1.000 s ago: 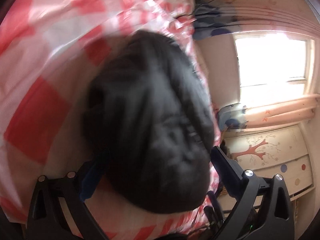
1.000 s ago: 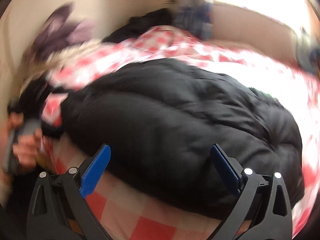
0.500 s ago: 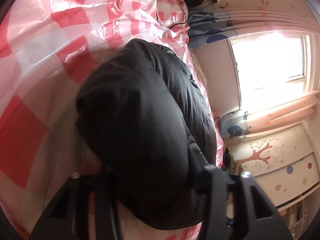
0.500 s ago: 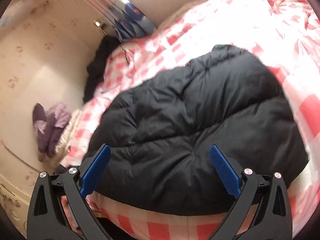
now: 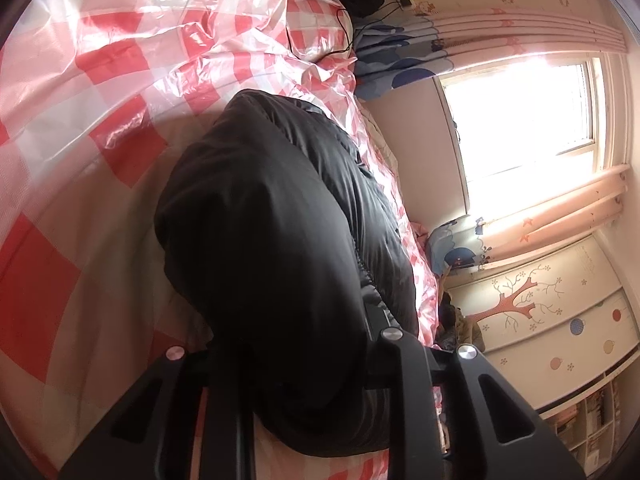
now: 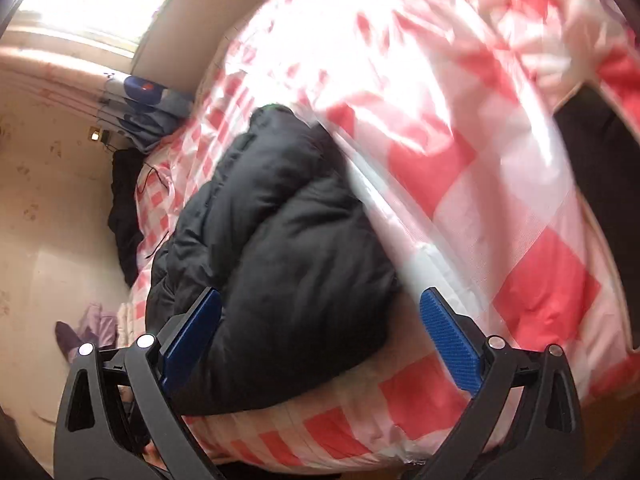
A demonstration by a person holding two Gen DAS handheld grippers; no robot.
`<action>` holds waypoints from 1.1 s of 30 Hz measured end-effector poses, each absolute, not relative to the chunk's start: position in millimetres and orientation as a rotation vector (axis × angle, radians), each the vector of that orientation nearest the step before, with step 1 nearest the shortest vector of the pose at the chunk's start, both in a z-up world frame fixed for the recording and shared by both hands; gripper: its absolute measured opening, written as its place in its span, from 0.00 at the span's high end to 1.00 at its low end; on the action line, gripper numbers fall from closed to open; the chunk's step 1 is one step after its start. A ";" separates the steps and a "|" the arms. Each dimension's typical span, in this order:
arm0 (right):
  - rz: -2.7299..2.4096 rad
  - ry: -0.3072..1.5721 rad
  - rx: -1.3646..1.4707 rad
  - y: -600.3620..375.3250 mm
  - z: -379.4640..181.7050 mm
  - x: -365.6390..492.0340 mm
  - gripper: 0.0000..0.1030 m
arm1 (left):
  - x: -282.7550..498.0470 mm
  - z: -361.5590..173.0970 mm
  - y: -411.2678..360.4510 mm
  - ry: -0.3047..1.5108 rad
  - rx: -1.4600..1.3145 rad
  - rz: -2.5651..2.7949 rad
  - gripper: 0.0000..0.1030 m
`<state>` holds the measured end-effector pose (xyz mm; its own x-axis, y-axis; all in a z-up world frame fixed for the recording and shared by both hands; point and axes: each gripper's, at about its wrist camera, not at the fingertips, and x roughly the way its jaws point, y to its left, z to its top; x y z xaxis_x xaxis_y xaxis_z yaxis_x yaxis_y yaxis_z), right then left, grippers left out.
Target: Fold large clothes
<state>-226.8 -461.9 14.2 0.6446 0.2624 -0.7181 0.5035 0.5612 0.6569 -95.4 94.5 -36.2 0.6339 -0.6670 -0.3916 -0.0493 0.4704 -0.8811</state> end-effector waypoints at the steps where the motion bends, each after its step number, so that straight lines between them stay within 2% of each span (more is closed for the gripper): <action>1: -0.137 0.897 1.017 -461.8 8.7 -223.2 0.07 | -96.2 -36.8 94.3 0.822 -1.039 -0.431 0.76; 2: -0.061 0.900 1.056 -458.4 0.4 -215.0 0.10 | -95.6 -36.8 93.7 0.826 -1.052 -0.422 0.76; 4: -0.010 0.930 1.048 -448.6 -9.7 -199.4 0.32 | -95.4 -33.6 91.6 0.829 -1.050 -0.411 0.76; 5: -0.006 0.937 1.018 -444.2 -11.5 -192.7 0.60 | -94.3 -31.7 90.1 0.829 -1.048 -0.410 0.76; 6: 0.006 0.935 1.014 -442.8 -13.3 -188.7 0.78 | -93.8 -30.4 90.3 0.830 -1.055 -0.413 0.77; 9: 0.084 0.862 1.028 -439.6 -1.2 -194.6 0.88 | -96.0 -20.3 92.1 0.815 -1.051 -0.435 0.85; 14: 0.181 0.812 0.933 -415.1 46.5 -238.0 0.89 | -131.7 17.7 101.2 0.734 -1.001 -0.485 0.89; 16: 0.155 0.881 0.896 -414.7 47.4 -255.1 0.81 | -149.7 23.0 103.9 0.729 -0.961 -0.495 0.88; 17: 0.101 0.929 0.878 -419.1 41.4 -262.2 0.72 | -151.8 20.3 102.7 0.747 -0.939 -0.498 0.87; 18: 0.011 0.959 0.878 -427.3 35.8 -270.7 0.68 | -152.2 13.0 101.9 0.776 -0.921 -0.489 0.84; 20: -0.116 0.927 0.839 -435.0 44.9 -284.7 0.64 | -150.9 -8.8 107.9 0.816 -0.967 -0.449 0.76; 22: -0.192 0.822 0.696 -418.1 76.6 -291.3 0.57 | -151.3 -24.8 116.9 0.822 -1.029 -0.421 0.62; 24: -0.100 0.724 0.554 -373.5 111.3 -276.5 0.47 | -154.5 -34.1 122.1 0.806 -1.064 -0.367 0.48; 27: 0.041 0.753 0.287 -283.4 126.6 -229.9 0.43 | -154.2 -38.8 121.5 0.794 -1.112 -0.332 0.37; 30: 0.086 0.845 0.086 -211.0 95.8 -188.1 0.43 | -152.2 -39.2 118.0 0.792 -1.172 -0.322 0.37; 32: 0.059 0.967 -0.009 -182.2 52.8 -162.6 0.41 | -151.3 -34.0 115.4 0.782 -1.170 -0.351 0.65; 33: 0.039 0.995 -0.046 -174.8 32.1 -155.5 0.40 | -152.5 -30.0 112.5 0.777 -1.150 -0.376 0.73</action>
